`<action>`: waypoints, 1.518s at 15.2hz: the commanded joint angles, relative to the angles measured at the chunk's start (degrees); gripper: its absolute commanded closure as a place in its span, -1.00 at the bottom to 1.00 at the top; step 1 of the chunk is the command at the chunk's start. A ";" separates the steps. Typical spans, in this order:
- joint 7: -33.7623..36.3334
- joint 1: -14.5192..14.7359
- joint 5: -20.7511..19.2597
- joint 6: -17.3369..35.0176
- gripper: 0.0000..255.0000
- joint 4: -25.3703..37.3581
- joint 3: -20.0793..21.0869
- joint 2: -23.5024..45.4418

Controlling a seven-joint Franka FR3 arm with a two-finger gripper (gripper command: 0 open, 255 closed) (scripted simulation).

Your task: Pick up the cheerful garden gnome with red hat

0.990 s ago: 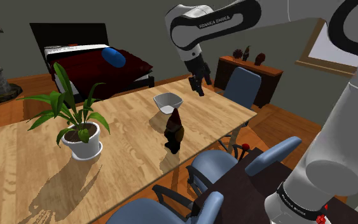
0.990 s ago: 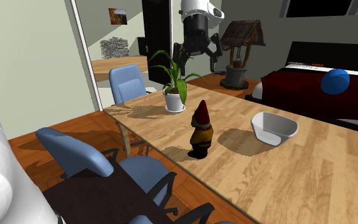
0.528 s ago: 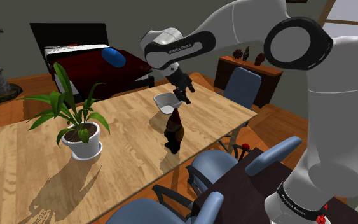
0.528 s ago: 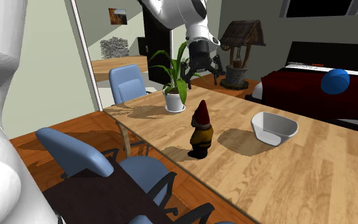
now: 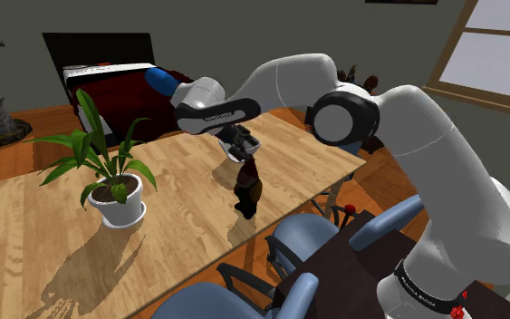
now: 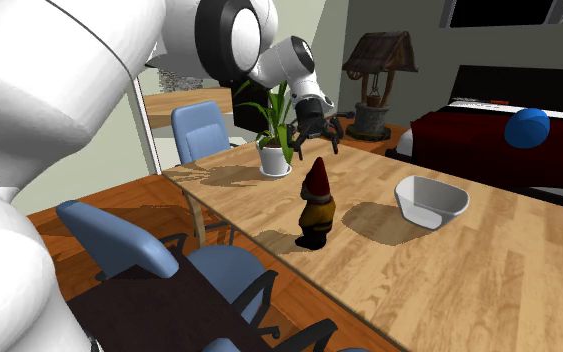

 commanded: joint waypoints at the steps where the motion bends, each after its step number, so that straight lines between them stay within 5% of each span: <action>1: -3.47 2.13 -2.06 -3.08 -1.00 9.24 -0.88 7.98; 10: -1.55 1.82 -1.61 0.08 -1.00 8.19 -0.78 10.56; 11: -1.53 1.87 -1.59 0.05 1.00 8.31 -0.77 10.66; 23: -2.25 1.93 -1.74 -1.09 1.00 8.38 -0.82 9.41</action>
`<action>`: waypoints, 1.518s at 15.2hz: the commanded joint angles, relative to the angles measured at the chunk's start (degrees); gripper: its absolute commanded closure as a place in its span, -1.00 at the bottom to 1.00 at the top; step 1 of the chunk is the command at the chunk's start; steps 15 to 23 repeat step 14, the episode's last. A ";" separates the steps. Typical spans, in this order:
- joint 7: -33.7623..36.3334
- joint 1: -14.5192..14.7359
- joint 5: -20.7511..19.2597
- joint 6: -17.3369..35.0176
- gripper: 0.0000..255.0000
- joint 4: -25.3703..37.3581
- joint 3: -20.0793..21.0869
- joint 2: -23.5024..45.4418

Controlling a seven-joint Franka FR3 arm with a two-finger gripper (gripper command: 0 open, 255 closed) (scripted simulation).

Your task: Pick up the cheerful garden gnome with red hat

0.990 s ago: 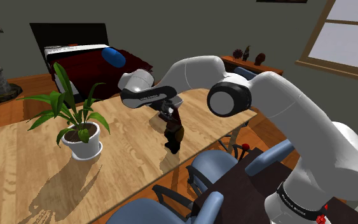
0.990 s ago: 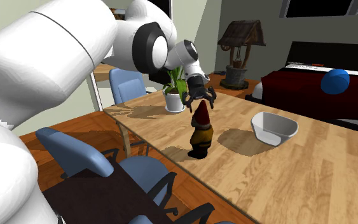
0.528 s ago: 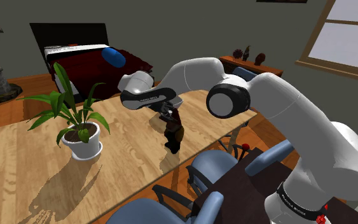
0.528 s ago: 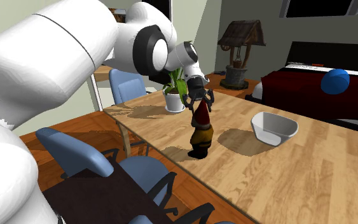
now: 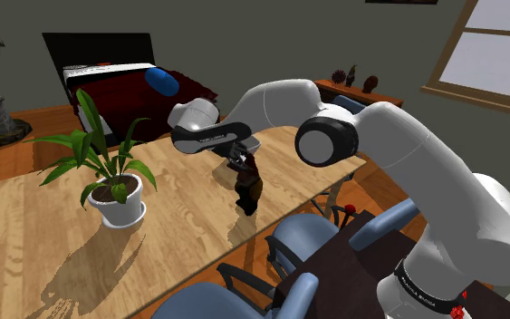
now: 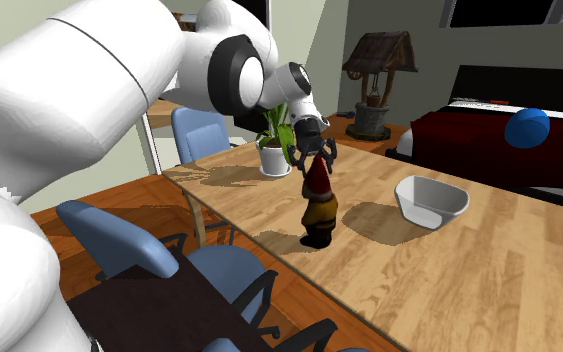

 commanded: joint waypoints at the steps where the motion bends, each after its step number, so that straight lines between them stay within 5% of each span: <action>1: -0.47 0.14 -0.10 -0.86 1.00 0.45 -0.06 -0.58; 23: -4.00 0.94 -0.94 -6.14 1.00 4.01 -0.67 -3.21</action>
